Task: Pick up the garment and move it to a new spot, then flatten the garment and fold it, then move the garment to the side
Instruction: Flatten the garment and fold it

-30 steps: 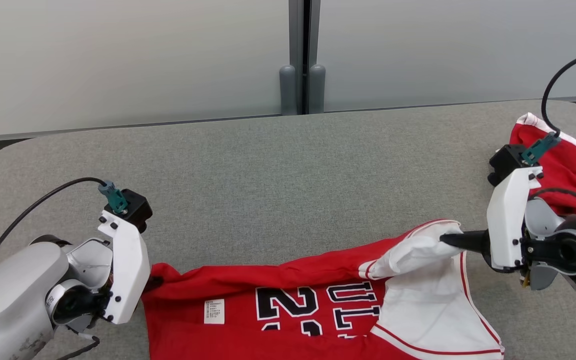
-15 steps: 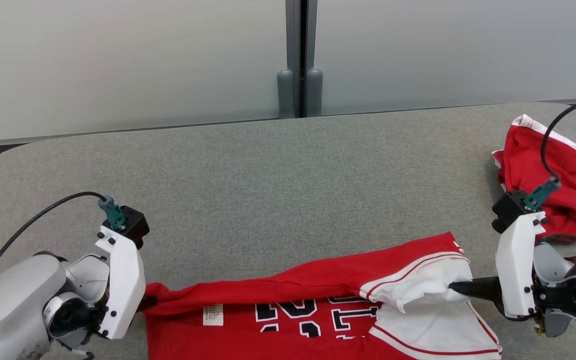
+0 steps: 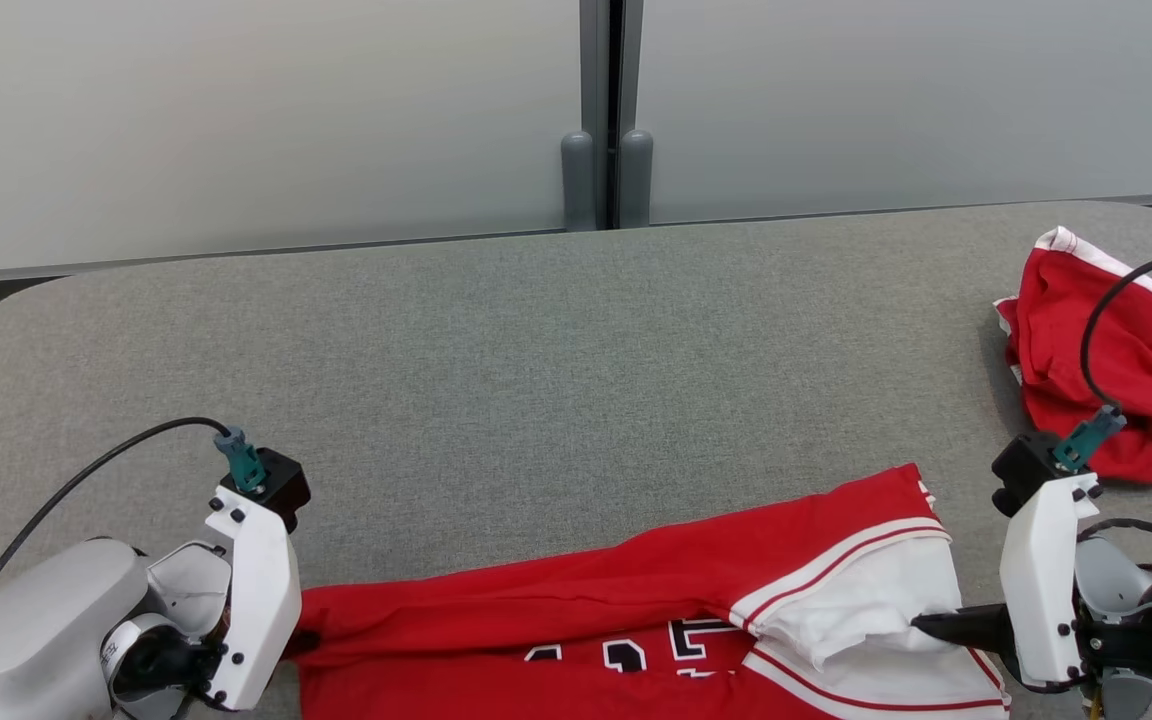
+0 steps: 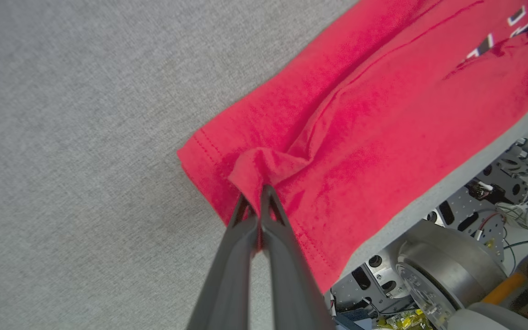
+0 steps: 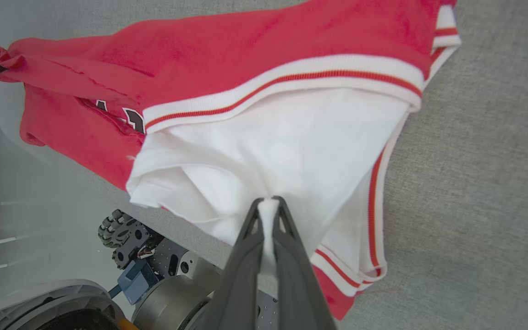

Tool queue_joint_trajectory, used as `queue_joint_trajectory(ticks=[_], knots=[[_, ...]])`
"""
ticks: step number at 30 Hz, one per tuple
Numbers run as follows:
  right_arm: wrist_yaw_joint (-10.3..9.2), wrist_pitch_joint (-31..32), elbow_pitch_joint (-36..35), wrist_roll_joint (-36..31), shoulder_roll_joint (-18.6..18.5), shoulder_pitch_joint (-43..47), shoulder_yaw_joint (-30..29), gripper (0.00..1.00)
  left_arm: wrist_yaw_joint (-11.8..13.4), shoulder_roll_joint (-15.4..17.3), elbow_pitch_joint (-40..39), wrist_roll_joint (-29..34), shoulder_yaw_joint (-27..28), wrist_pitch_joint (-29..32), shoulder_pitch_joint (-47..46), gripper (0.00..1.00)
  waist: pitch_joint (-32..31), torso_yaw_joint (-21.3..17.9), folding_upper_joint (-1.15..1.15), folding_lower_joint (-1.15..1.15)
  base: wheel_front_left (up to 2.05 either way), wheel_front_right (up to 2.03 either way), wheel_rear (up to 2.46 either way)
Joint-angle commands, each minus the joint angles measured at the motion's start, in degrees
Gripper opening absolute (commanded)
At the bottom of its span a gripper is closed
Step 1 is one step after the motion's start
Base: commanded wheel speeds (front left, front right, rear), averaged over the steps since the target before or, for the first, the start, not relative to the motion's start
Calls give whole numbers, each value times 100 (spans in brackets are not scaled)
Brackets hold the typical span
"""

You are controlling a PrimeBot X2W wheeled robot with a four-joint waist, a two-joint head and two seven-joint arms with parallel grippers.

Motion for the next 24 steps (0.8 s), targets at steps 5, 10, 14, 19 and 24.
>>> queue_joint_trajectory(ticks=[5,10,14,19,24], knots=[[3,94,-65,-172,62,274,-137,100,-8,23,91,-130,-24,149,128,100,-58,13,0,0,0,0,0],[4,155,-84,-229,108,408,-266,100,-8,56,63,-143,-28,182,94,100,-141,33,0,0,0,0,0],[3,136,-186,-256,127,512,-494,100,-8,135,35,-145,6,41,-5,100,-226,59,0,0,0,0,0],[4,-333,-426,-285,147,603,-1075,100,-8,288,-186,-197,162,-224,-188,100,-312,129,0,0,0,0,0],[4,-1497,-721,-642,301,611,-1807,100,-4,468,-486,37,531,-1024,-412,100,-353,198,0,0,0,0,0]])
